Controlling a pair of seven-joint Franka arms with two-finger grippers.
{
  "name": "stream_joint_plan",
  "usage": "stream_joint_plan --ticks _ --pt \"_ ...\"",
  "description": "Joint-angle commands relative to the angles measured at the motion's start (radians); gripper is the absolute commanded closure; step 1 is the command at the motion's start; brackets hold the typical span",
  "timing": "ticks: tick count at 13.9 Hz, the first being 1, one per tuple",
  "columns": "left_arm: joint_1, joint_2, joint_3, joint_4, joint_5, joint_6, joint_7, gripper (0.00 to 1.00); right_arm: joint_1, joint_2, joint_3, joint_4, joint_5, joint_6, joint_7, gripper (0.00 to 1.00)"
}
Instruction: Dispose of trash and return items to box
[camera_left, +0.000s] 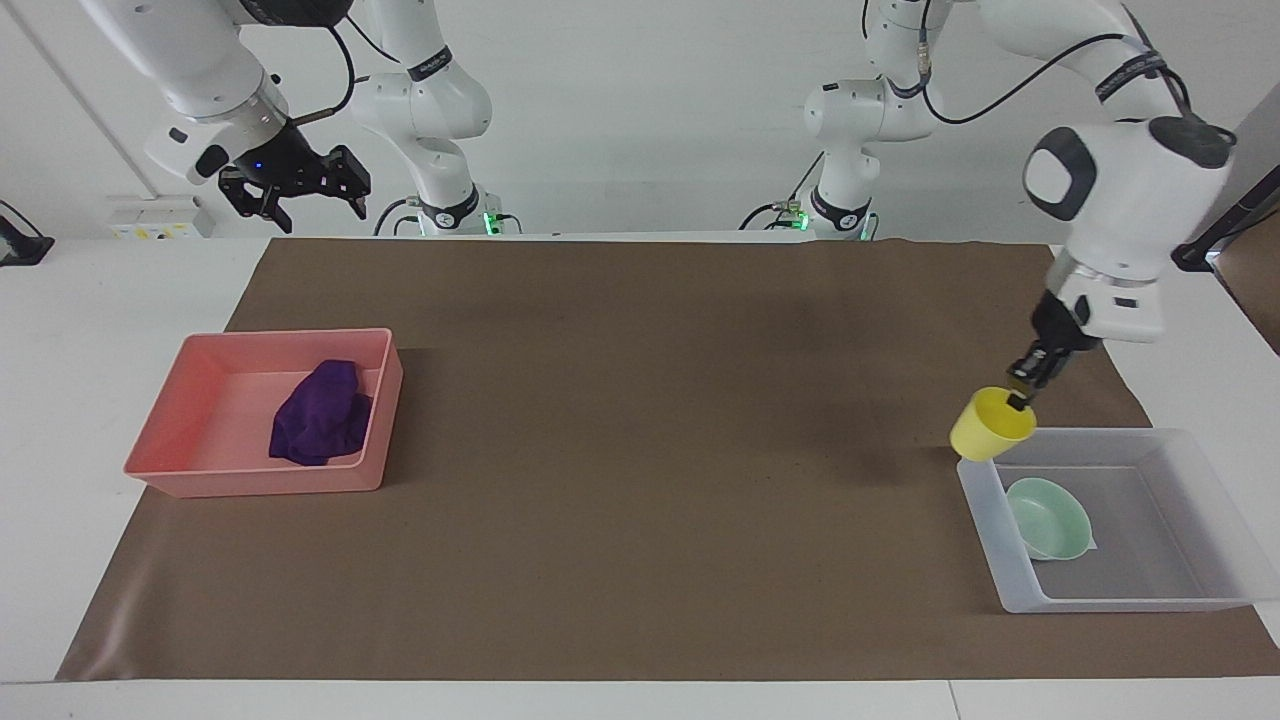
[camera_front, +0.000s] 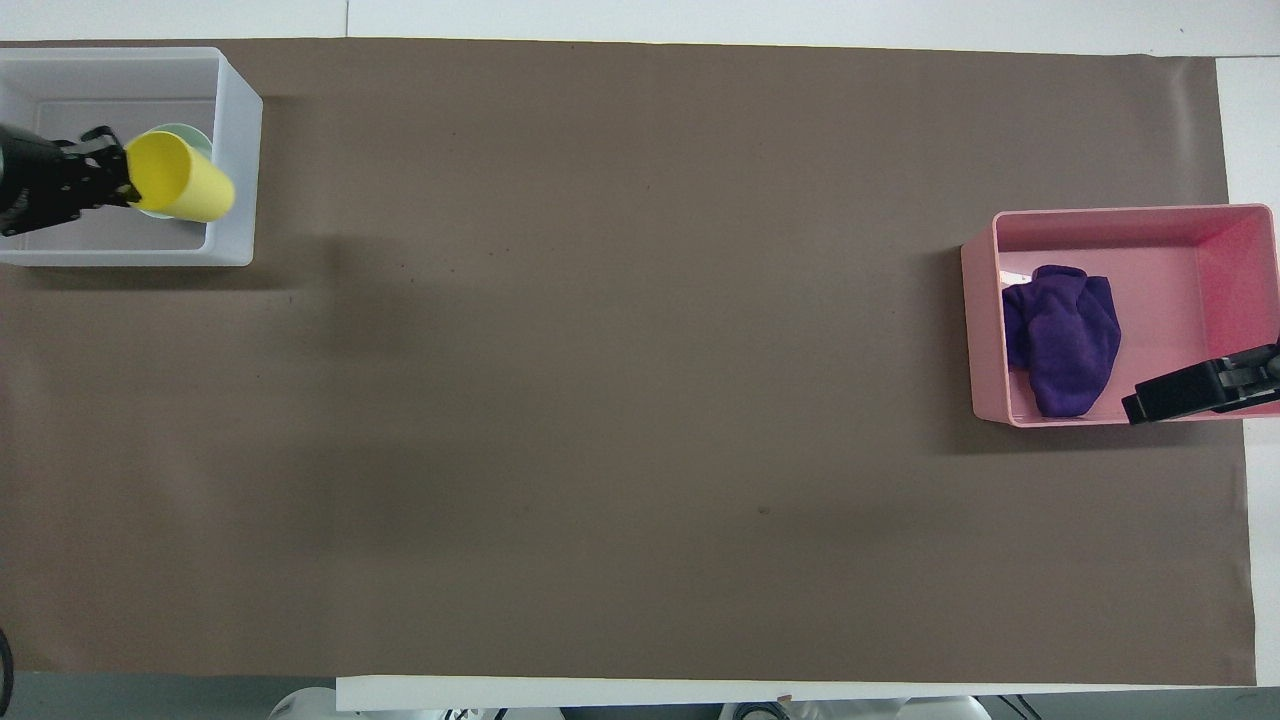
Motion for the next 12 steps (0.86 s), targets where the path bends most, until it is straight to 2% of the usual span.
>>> stream_joint_plan --ticks 1,2,3,7,8,9,10,12 --pt "0.044 0.210 -0.009 0.169 -0.046 0.074 0.000 1.00 -0.006 -0.010 0.004 -0.015 -0.002 0.002 -0.015 0.00" --pt "0.068 0.267 -0.009 0.228 -0.045 0.072 0.000 1.00 -0.005 -0.010 0.004 -0.015 -0.002 0.002 -0.015 0.00" --pt "0.075 0.298 -0.009 0.239 -0.042 0.081 0.009 1.00 -0.005 -0.010 0.006 -0.015 -0.002 0.002 -0.015 0.00" --pt "0.056 0.338 -0.003 0.204 -0.036 0.117 0.012 1.00 -0.005 -0.010 0.004 -0.015 0.000 0.002 -0.015 0.00" --pt "0.067 0.337 -0.004 0.204 -0.013 0.109 0.036 0.83 -0.005 -0.010 0.006 -0.015 0.000 0.002 -0.015 0.00" --pt "0.059 0.334 -0.006 0.213 0.039 0.086 0.052 0.15 -0.005 -0.010 0.006 -0.015 0.000 0.002 -0.015 0.00" --pt "0.050 0.317 -0.007 0.219 0.073 0.051 0.054 0.00 -0.005 -0.010 0.006 -0.015 0.000 0.002 -0.015 0.00" --pt "0.009 0.199 -0.009 0.213 0.104 -0.108 0.090 0.00 -0.005 -0.010 0.006 -0.015 0.000 0.002 -0.015 0.00"
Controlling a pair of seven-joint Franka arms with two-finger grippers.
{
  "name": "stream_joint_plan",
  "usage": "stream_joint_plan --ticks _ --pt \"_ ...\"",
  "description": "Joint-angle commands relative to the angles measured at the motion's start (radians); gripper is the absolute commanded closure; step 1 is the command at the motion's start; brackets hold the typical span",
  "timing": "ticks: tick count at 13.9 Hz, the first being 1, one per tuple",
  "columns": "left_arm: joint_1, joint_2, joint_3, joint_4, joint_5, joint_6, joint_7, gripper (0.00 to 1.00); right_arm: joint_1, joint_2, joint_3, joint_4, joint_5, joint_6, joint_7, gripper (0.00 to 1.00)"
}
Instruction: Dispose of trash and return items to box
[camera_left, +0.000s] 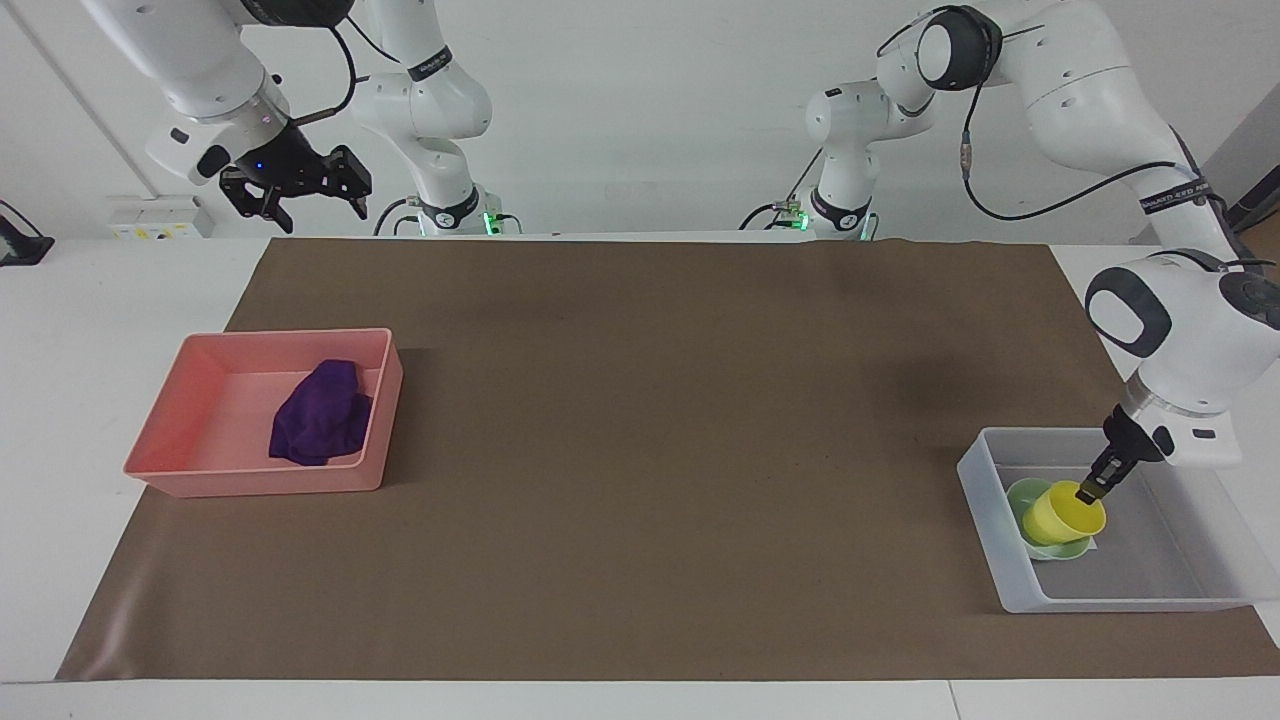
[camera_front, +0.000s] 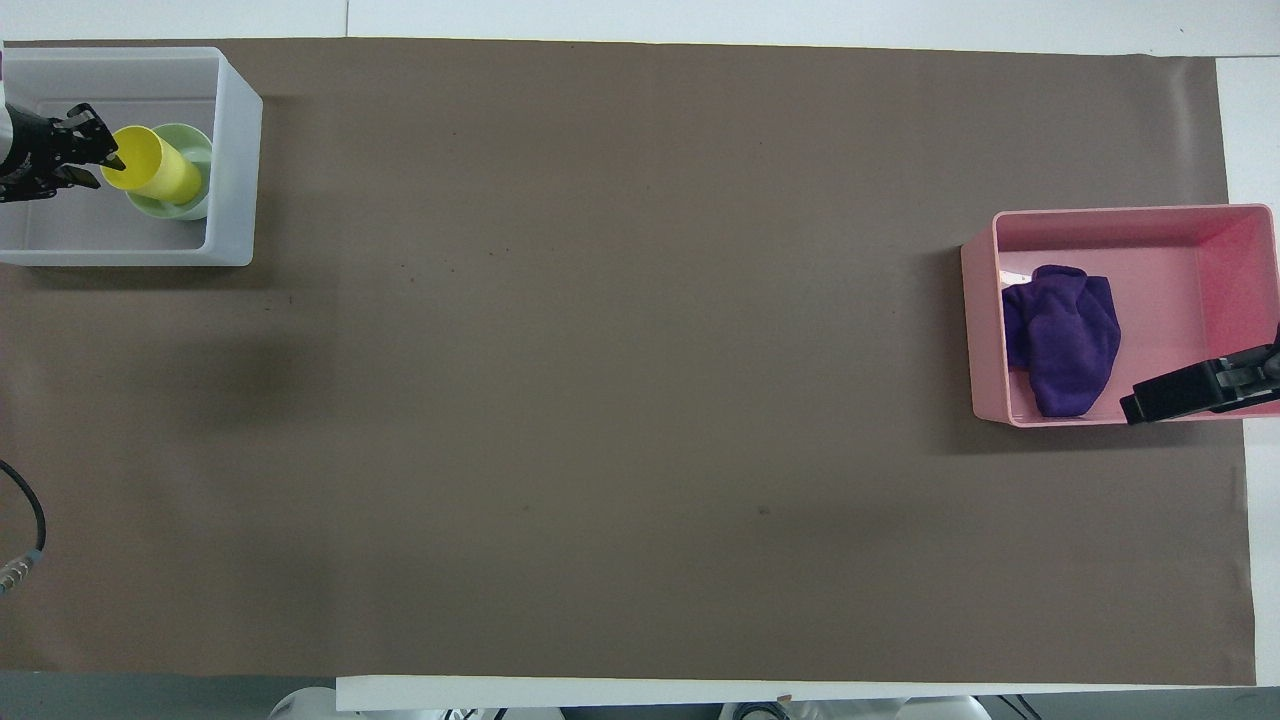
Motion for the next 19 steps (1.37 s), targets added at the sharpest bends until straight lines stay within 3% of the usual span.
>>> stream_joint_plan --ticks 1,3,5,7,9,13,16,19 --pt "-0.044 -0.196 -0.001 -0.020 0.042 -0.271 0.107 0.00 -0.005 -0.010 0.004 -0.014 0.000 0.002 -0.015 0.00" --pt "-0.092 -0.375 -0.003 -0.138 0.040 -0.454 0.186 0.00 -0.005 -0.010 0.004 -0.014 -0.002 0.002 -0.015 0.00" --pt "-0.150 -0.588 -0.003 -0.326 0.040 -0.473 0.189 0.00 -0.005 -0.010 0.002 -0.014 0.000 0.002 -0.015 0.00" --pt "-0.204 -0.684 -0.003 -0.361 0.040 -0.559 0.227 0.00 -0.005 -0.010 0.002 -0.014 0.000 0.002 -0.015 0.00" --pt "-0.208 -0.682 -0.001 -0.278 0.031 -0.606 0.370 0.00 -0.005 -0.010 0.002 -0.014 0.000 0.002 -0.015 0.00" --pt "-0.199 -0.629 0.003 -0.201 0.005 -0.619 0.395 0.00 -0.005 -0.010 0.002 -0.014 0.000 0.002 -0.015 0.00" --pt "-0.196 -0.544 0.011 -0.086 -0.021 -0.665 0.397 0.00 -0.005 -0.011 0.004 -0.014 0.000 0.002 -0.015 0.00" --pt "-0.195 -0.540 0.014 -0.083 -0.024 -0.673 0.430 0.00 -0.005 -0.010 0.002 -0.014 0.000 0.002 -0.015 0.00"
